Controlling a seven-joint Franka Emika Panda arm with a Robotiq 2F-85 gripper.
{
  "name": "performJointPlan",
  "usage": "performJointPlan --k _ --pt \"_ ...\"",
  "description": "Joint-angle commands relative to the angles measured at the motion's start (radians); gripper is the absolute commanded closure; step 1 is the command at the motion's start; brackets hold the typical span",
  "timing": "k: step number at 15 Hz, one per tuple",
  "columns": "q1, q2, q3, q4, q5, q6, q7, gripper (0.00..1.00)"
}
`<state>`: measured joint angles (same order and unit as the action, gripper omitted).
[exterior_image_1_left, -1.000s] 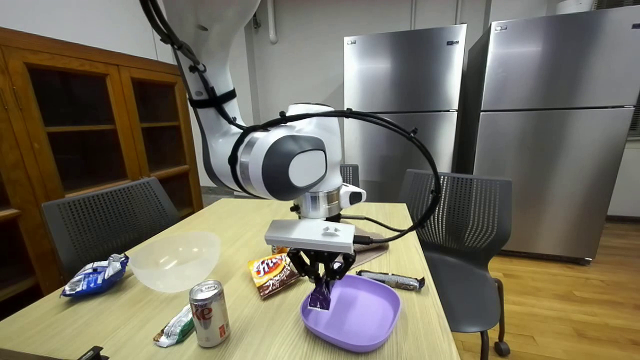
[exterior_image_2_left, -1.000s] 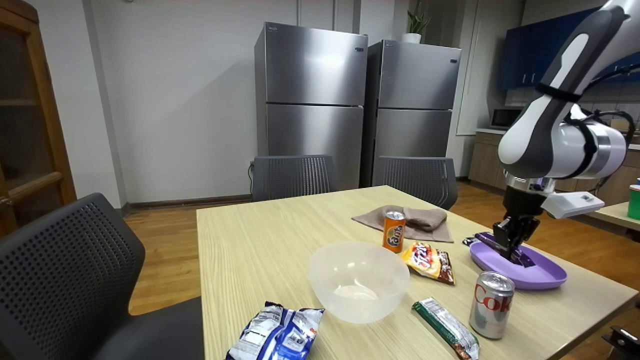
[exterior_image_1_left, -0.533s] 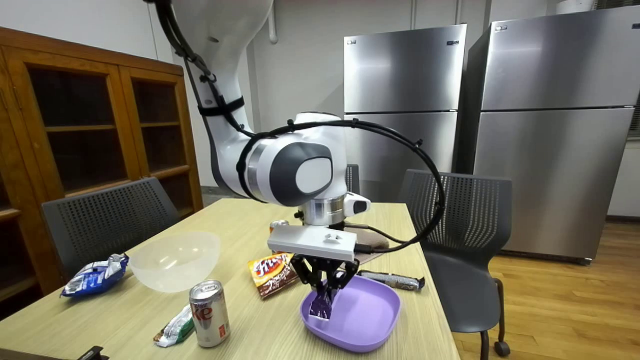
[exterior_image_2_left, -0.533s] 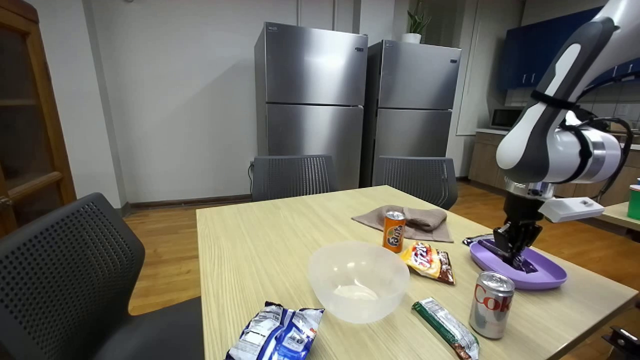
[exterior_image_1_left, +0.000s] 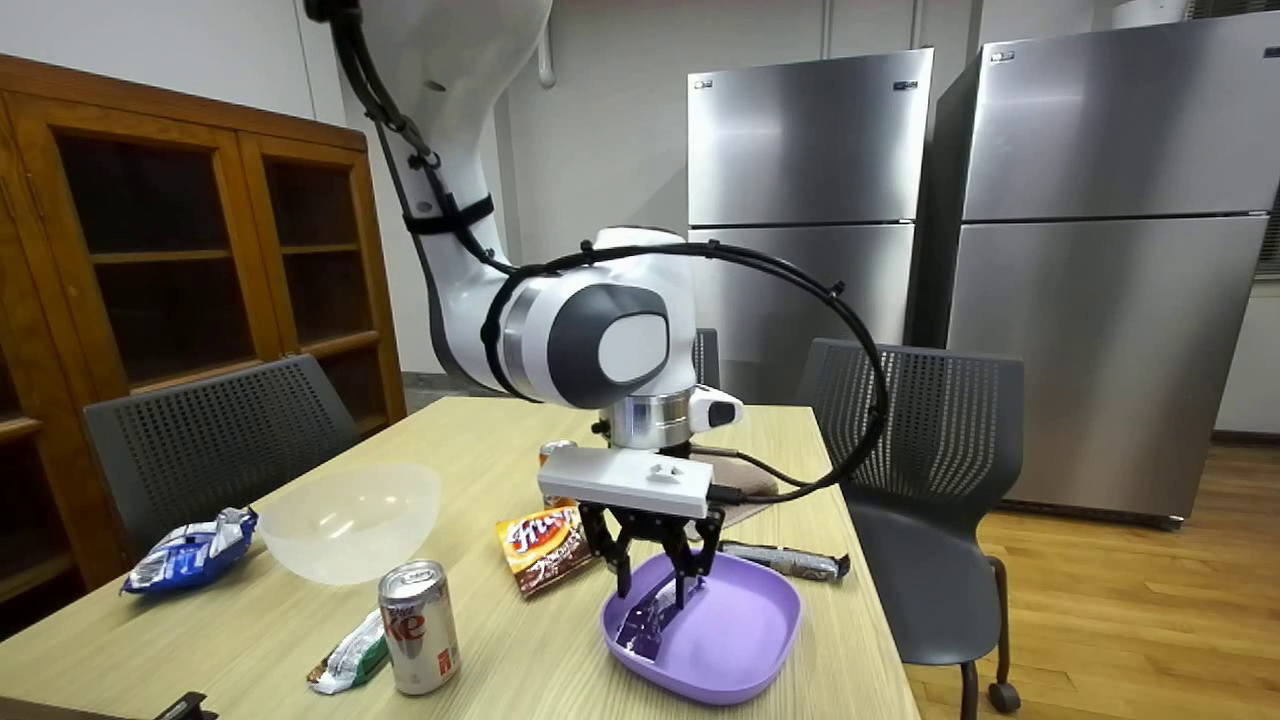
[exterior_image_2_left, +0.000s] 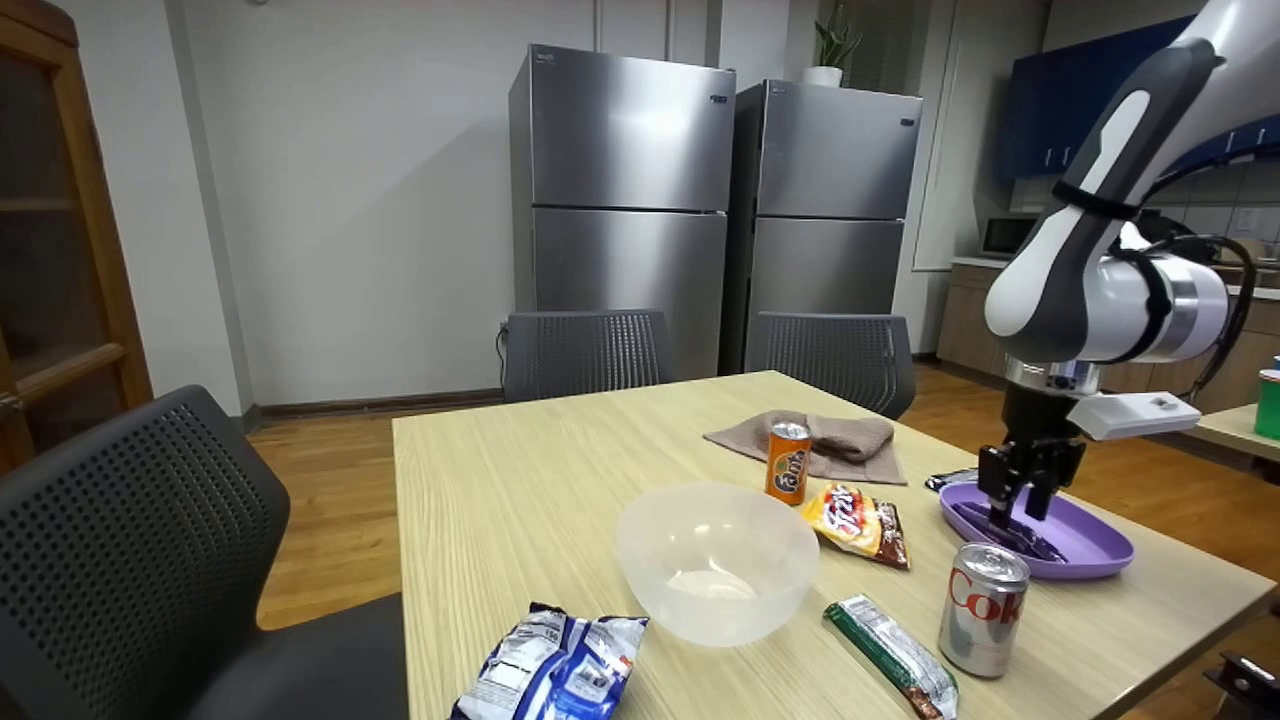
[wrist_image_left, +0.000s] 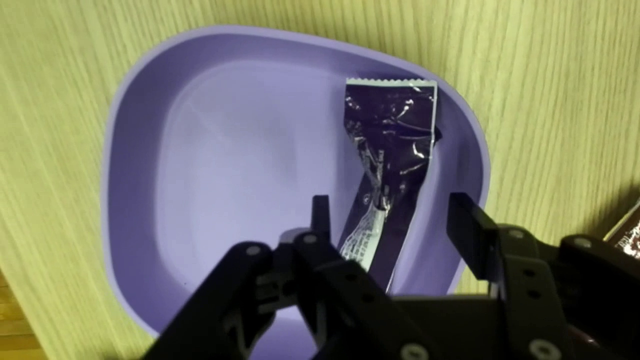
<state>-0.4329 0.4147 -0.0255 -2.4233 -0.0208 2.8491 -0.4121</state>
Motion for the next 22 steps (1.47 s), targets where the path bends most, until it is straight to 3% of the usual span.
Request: performJointPlan --k 1,2,8,9,17,22 --pt "0.031 -0.075 -0.043 0.003 0.005 -0.079 0.038 0.07" --pt "0.036 -0.083 -0.053 0.009 0.007 -0.089 0.047 0.01" --pt "0.052 -0.089 -0.111 0.089 0.015 -0.166 0.098 0.0" --pt "0.046 -0.072 -0.105 0.065 0.011 -0.113 0.066 0.0" --pt "0.048 -0.064 -0.108 0.069 0.009 -0.114 0.068 0.0" --pt "0.095 0.005 -0.123 0.169 0.04 -0.18 0.229 0.0"
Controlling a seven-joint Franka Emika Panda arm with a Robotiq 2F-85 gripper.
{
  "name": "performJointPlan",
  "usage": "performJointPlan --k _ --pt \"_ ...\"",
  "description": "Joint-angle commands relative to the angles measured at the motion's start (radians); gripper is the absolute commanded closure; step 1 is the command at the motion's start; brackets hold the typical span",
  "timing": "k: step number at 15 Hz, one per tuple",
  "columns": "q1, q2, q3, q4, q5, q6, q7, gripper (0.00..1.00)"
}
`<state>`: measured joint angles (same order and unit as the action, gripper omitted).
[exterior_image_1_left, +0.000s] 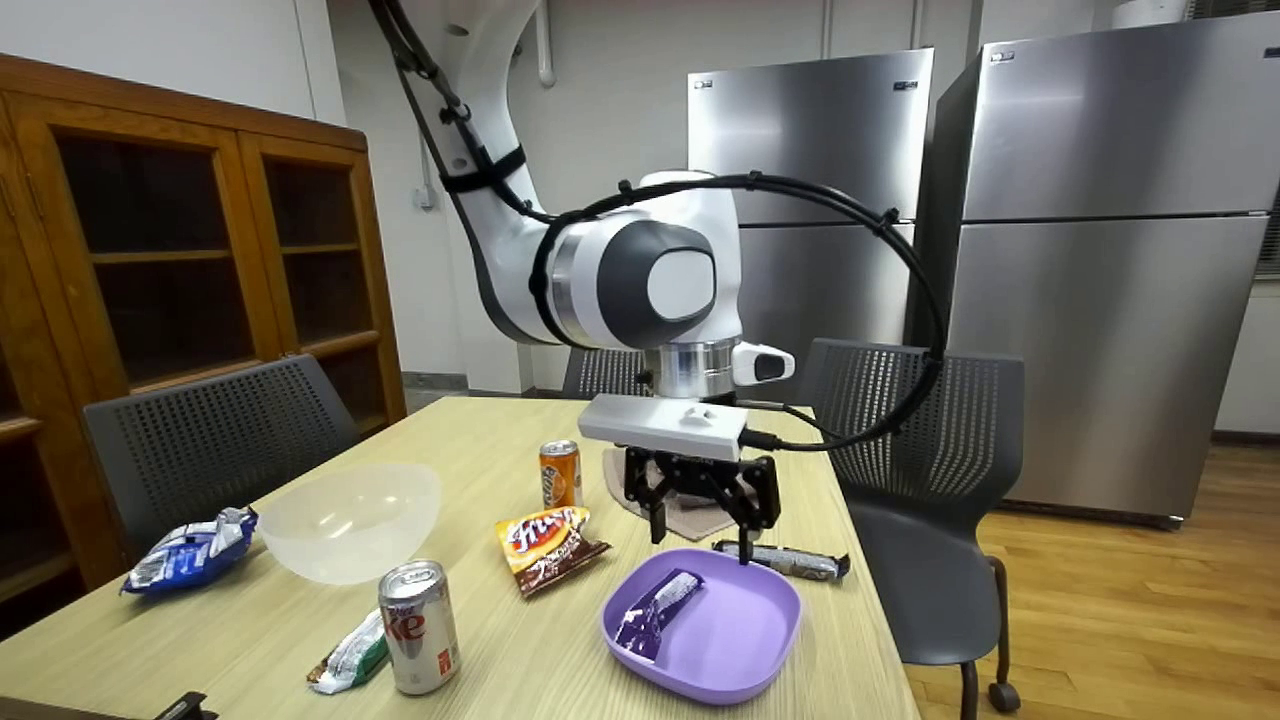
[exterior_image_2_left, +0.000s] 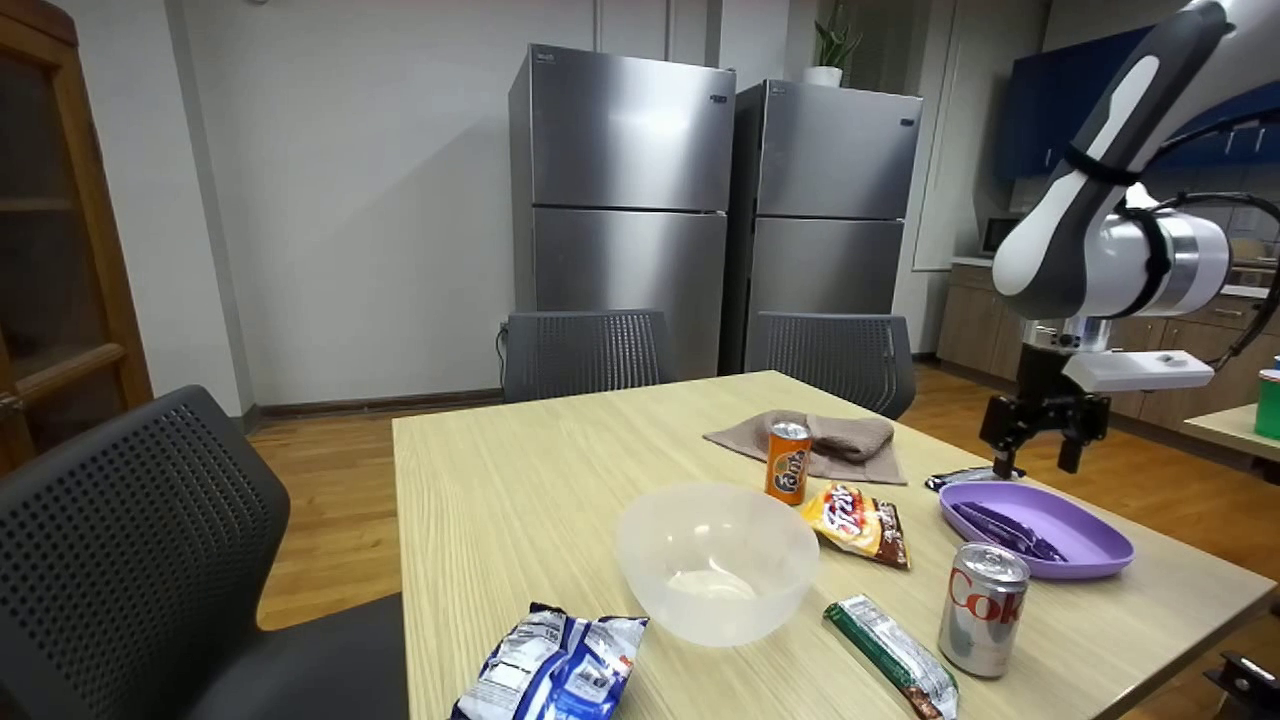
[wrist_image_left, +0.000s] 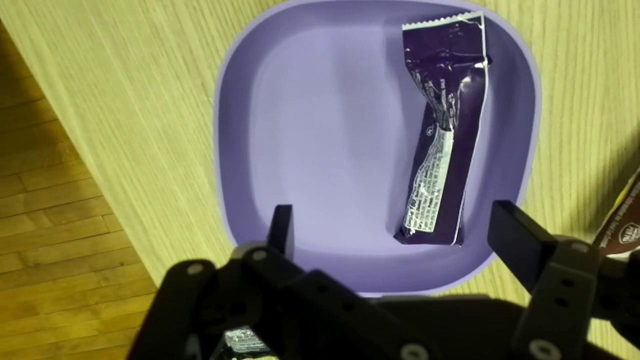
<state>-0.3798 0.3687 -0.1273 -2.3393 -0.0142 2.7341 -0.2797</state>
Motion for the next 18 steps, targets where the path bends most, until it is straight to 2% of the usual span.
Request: performJointPlan --k 1,5,10,18 --pt "0.053 0.079 -0.027 0.124 0.044 -0.082 0.138 0.0" --pt "0.067 0.173 -0.037 0.272 0.084 -0.173 0.245 0.0" --pt "0.052 0.274 -0.042 0.444 0.134 -0.277 0.307 0.0" --pt "0.06 0.421 -0.084 0.65 0.172 -0.363 0.481 0.0"
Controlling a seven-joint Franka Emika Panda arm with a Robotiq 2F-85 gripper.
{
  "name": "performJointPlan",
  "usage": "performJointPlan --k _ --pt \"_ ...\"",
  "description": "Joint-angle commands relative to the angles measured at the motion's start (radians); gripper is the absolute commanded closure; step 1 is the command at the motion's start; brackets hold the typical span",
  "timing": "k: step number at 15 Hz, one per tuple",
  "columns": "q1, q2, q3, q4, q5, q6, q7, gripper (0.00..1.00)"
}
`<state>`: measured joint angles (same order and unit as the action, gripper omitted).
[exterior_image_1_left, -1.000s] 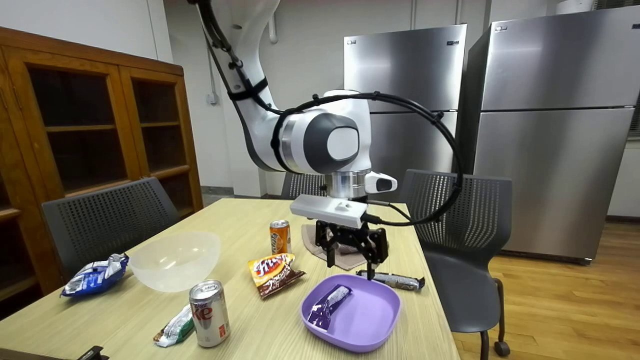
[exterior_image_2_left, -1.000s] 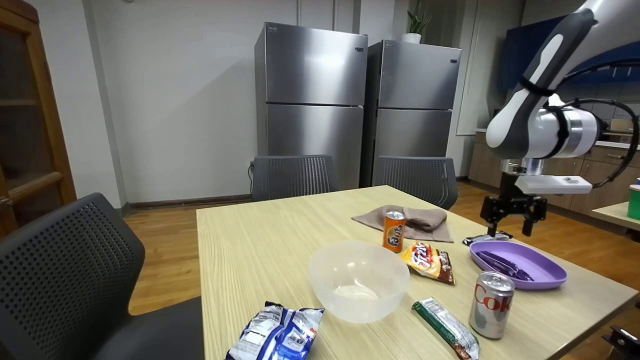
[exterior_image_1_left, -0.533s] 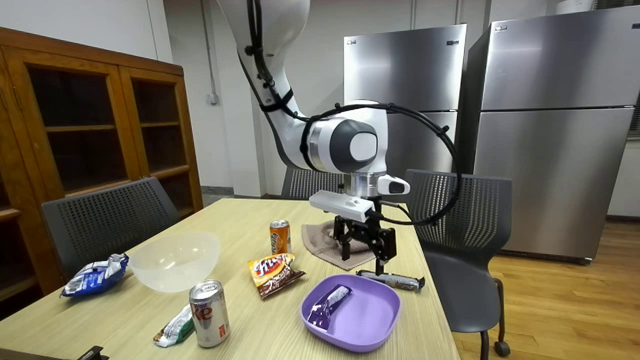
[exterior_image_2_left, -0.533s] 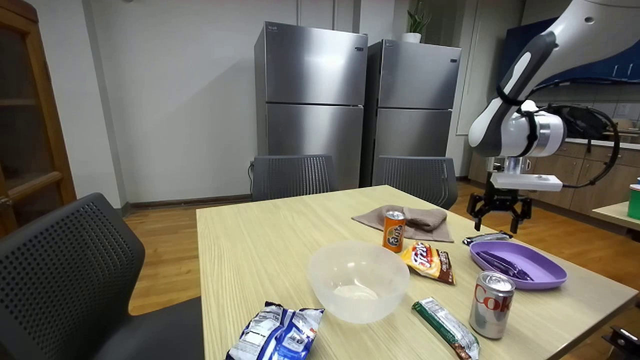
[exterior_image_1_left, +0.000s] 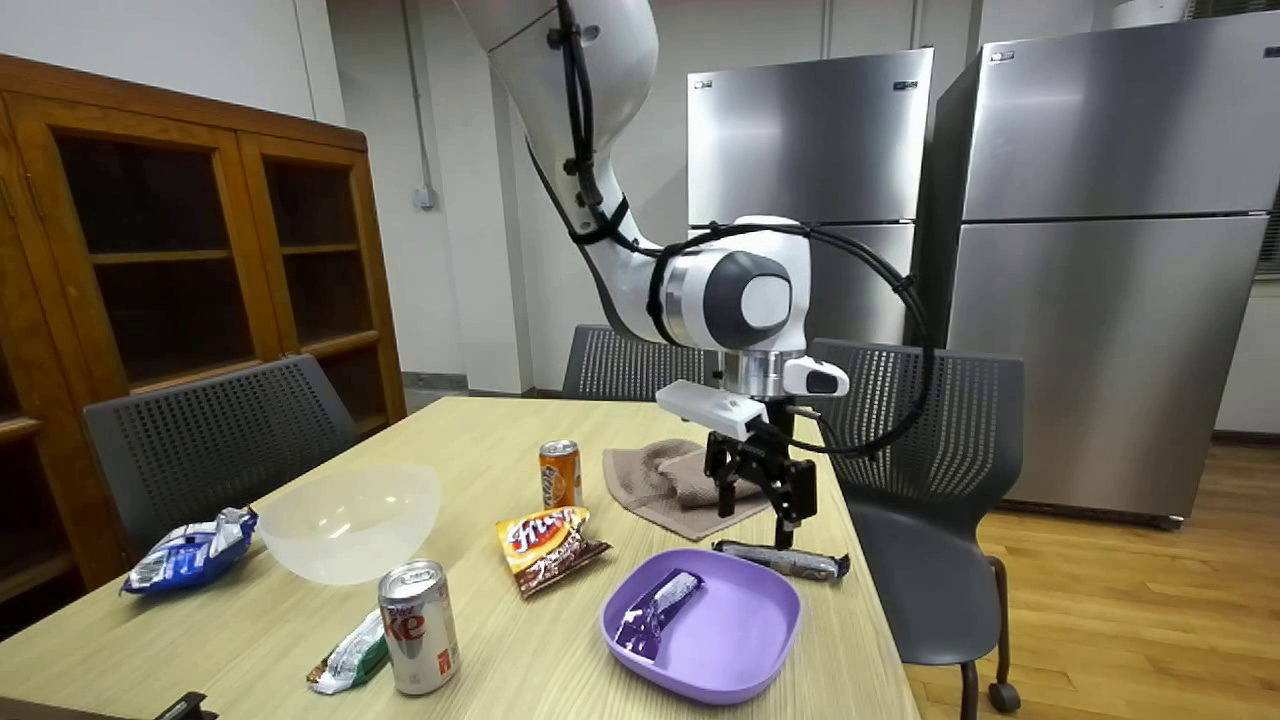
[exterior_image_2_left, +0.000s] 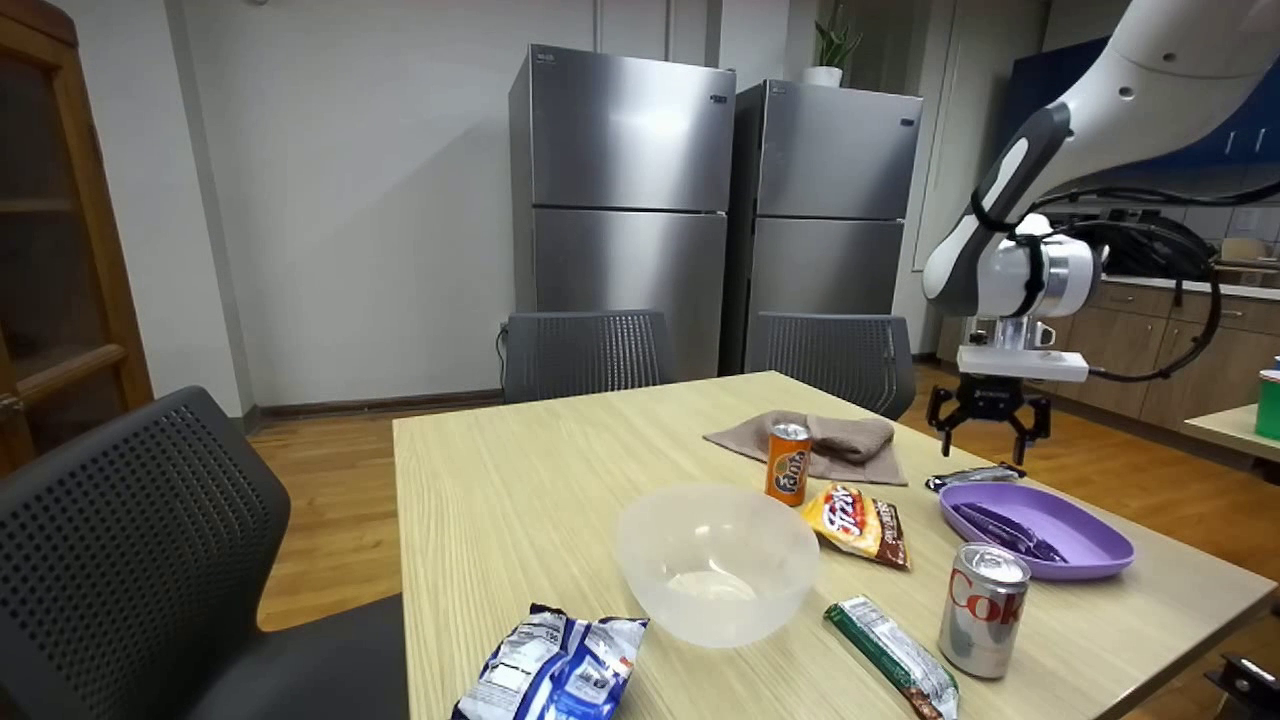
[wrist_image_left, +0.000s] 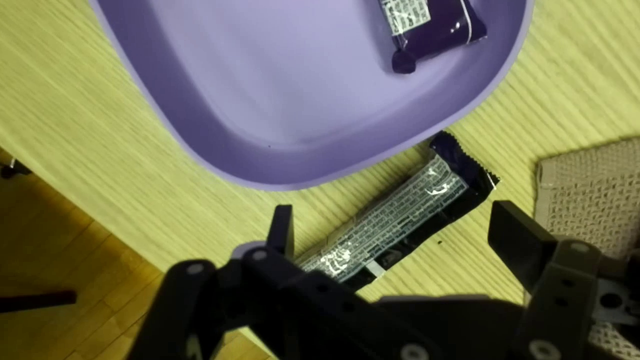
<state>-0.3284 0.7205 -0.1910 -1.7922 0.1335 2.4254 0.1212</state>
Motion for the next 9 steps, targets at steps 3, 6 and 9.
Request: performJointPlan --k 3,6,9 --pt "0.002 0.125 -0.027 0.176 0.037 -0.087 0.139 0.0" --pt "-0.001 0.173 -0.037 0.232 0.05 -0.111 0.183 0.0" --pt "-0.005 0.217 -0.04 0.281 0.059 -0.131 0.214 0.0"
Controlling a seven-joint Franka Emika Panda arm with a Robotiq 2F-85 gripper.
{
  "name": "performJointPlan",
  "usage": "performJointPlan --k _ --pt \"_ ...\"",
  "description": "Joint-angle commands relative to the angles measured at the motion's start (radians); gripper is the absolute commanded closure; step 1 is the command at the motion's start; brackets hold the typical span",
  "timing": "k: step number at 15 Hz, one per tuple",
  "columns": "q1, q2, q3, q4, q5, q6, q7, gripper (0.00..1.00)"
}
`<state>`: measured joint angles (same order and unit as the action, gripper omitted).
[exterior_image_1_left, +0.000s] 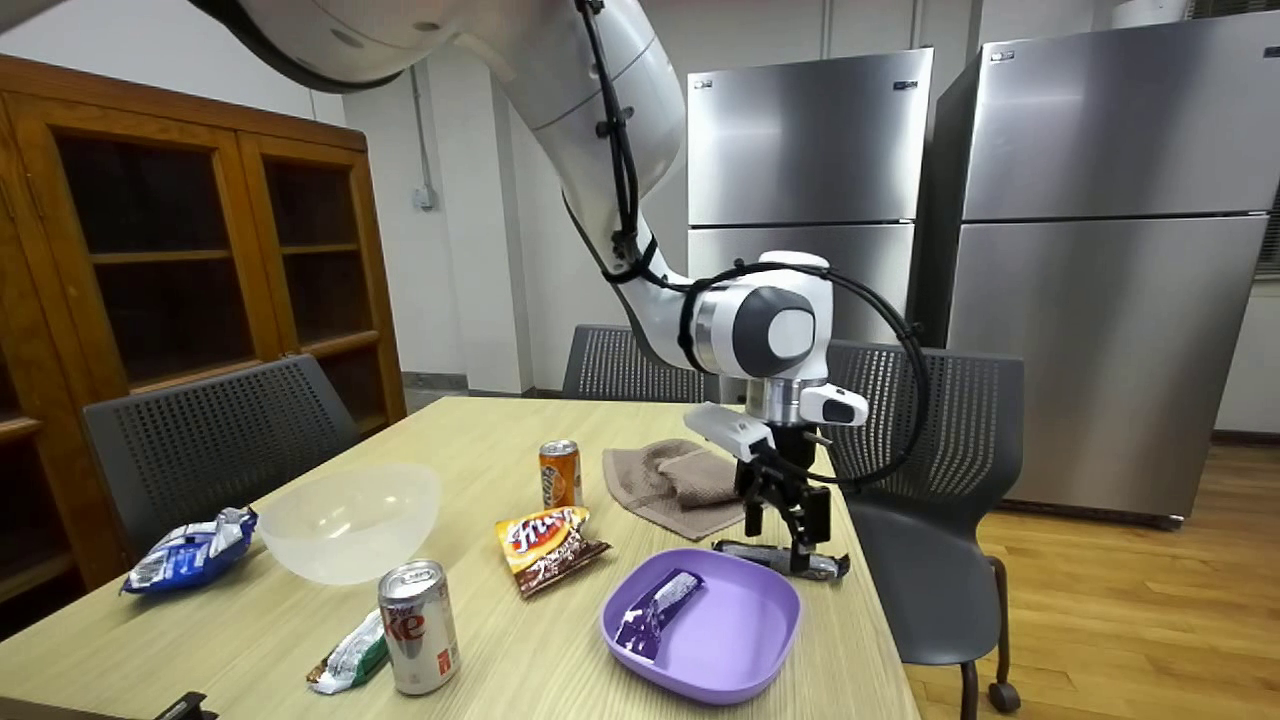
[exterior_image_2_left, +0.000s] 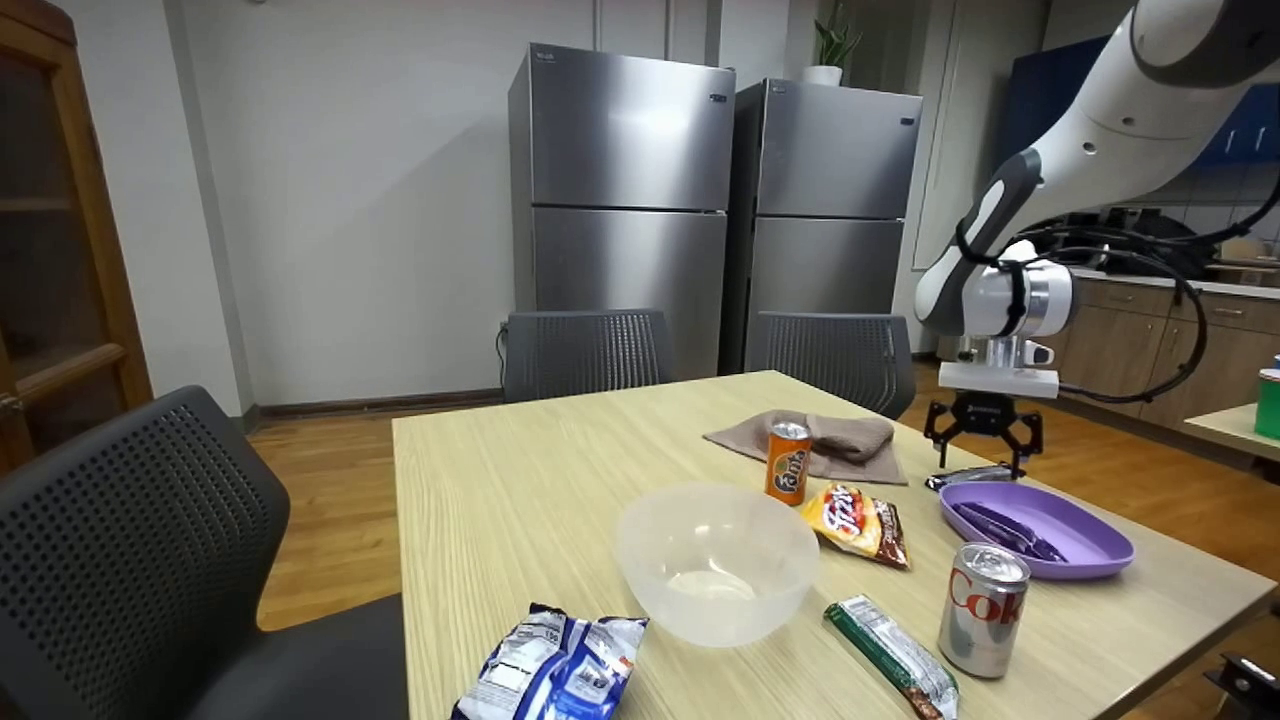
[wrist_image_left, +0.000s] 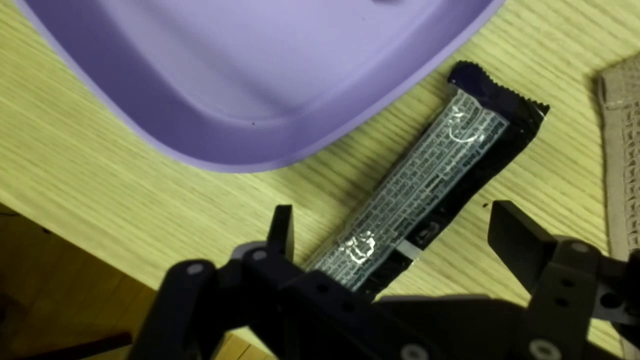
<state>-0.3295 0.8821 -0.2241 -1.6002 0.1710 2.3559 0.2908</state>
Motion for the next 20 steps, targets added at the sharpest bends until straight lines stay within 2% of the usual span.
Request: performJointPlan --k 1,5,6,8,13,17,20 --pt "-0.005 0.067 -0.008 0.104 0.022 -0.072 0.054 0.0" --pt "-0.009 0.102 -0.011 0.15 0.026 -0.1 0.074 0.01" --pt "-0.01 0.104 -0.01 0.158 0.027 -0.108 0.072 0.26" --pt "-0.01 0.108 -0.01 0.17 0.029 -0.115 0.074 0.31" --pt "-0.011 0.116 -0.012 0.196 0.033 -0.122 0.074 0.71" --pt "-0.024 0.091 -0.008 0.181 0.03 -0.133 0.04 0.98" --pt "-0.033 0.073 -0.008 0.173 0.027 -0.13 0.025 0.94"
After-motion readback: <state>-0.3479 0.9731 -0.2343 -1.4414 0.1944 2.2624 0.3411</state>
